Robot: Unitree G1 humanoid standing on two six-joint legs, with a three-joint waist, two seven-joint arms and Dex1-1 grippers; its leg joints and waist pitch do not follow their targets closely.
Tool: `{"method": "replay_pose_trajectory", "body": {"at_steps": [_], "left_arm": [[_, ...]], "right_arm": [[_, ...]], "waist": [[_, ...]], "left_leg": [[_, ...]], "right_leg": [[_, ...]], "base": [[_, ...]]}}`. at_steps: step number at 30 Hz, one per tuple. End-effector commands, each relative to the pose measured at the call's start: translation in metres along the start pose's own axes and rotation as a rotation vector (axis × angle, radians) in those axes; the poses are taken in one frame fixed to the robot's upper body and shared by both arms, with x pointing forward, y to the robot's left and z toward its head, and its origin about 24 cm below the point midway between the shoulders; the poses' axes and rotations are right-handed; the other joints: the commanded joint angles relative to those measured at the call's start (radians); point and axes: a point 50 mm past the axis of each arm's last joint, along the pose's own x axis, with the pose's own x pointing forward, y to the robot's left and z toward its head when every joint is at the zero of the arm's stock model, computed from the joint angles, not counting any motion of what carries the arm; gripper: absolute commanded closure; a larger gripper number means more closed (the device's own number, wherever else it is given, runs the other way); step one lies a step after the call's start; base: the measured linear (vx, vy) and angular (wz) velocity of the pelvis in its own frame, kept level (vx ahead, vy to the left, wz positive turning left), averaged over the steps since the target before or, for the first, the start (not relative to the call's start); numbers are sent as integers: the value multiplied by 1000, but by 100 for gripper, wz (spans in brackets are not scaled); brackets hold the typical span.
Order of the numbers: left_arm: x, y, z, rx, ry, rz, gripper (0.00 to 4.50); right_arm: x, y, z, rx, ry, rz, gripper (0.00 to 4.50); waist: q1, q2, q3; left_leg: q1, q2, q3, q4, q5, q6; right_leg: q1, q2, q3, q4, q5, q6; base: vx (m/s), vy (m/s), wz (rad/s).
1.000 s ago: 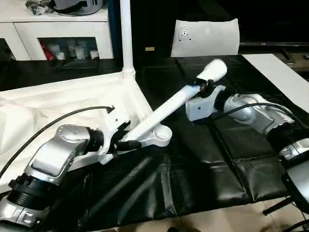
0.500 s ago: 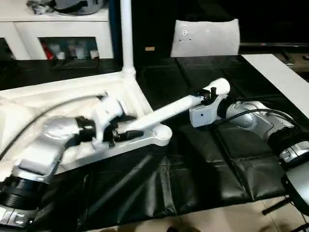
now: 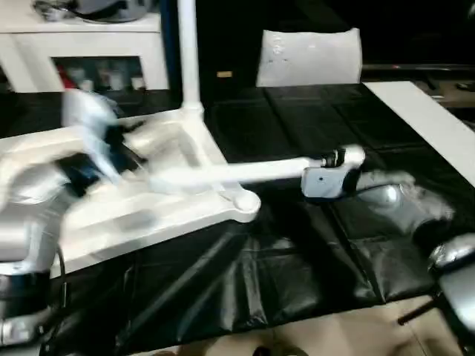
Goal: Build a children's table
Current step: Insert table leg to table base
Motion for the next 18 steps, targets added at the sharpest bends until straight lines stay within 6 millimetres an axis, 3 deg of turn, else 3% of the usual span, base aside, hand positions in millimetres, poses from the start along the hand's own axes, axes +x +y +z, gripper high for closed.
{"method": "replay_pose_trajectory", "body": {"at_steps": [1, 7, 8, 10, 11, 12, 13, 15, 18], "left_arm": [[-1, 9, -4, 36, 33, 98, 103], [3, 12, -17, -10, 58, 230, 103], [9, 5, -21, -24, 70, 209, 103], [10, 2, -22, -30, 71, 198, 103], [20, -12, -21, -78, 43, 136, 103], [20, -12, -21, -78, 43, 136, 103], [29, -29, -18, -128, 12, 49, 103], [35, -43, -14, -172, -15, -23, 69], [44, -65, -3, -250, -76, -152, 65]], "right_arm": [[-2, -11, 1, 124, -20, -69, 266], [6, -31, 23, 635, -198, -297, 266], [9, -39, 37, 837, -295, -319, 266], [10, -40, 42, 896, -328, -316, 267], [10, -42, 58, 1067, -438, -248, 267], [10, -42, 58, 1067, -438, -248, 267], [10, -41, 75, 1221, -539, -132, 267], [9, -37, 83, 1273, -579, -20, 268], [4, -29, 94, 1345, -612, 177, 268]], "waist": [[2, 4, -68], [10, 14, -71], [10, 17, -69], [14, 18, -72], [16, 23, -68], [21, 23, -70], [23, 20, -71], [40, 22, -73], [47, 14, -69]], "left_leg": [[-12, -4, 18, -62, -266, 65], [-7, 5, 14, -68, -225, 66], [-2, 5, 15, -71, -227, 69], [-3, 10, 10, -74, -218, 66], [0, 5, 15, -73, -216, 57], [2, 9, 15, -73, -213, 56], [2, 10, 15, -73, -211, 53], [4, 13, 15, -76, -194, 48], [-1, 8, 18, -76, -195, 32]], "right_leg": [[66, -30, 39, -80, -335, -129], [67, -39, 44, -74, -274, -167], [67, -37, 46, -76, -256, -172], [68, -42, 46, -72, -244, -175], [68, -37, 45, -76, -249, -180], [68, -42, 48, -77, -239, -181], [65, -43, 48, -76, -237, -183], [68, -44, 48, -74, -206, -192], [71, -43, 48, -79, -236, -189]], "base": [[0, 0, 0], [0, 0, 0], [0, 0, 0], [0, 0, 0], [0, 0, 0], [0, 0, 0], [0, 0, 0], [0, 0, 0], [0, 0, 0]]}}
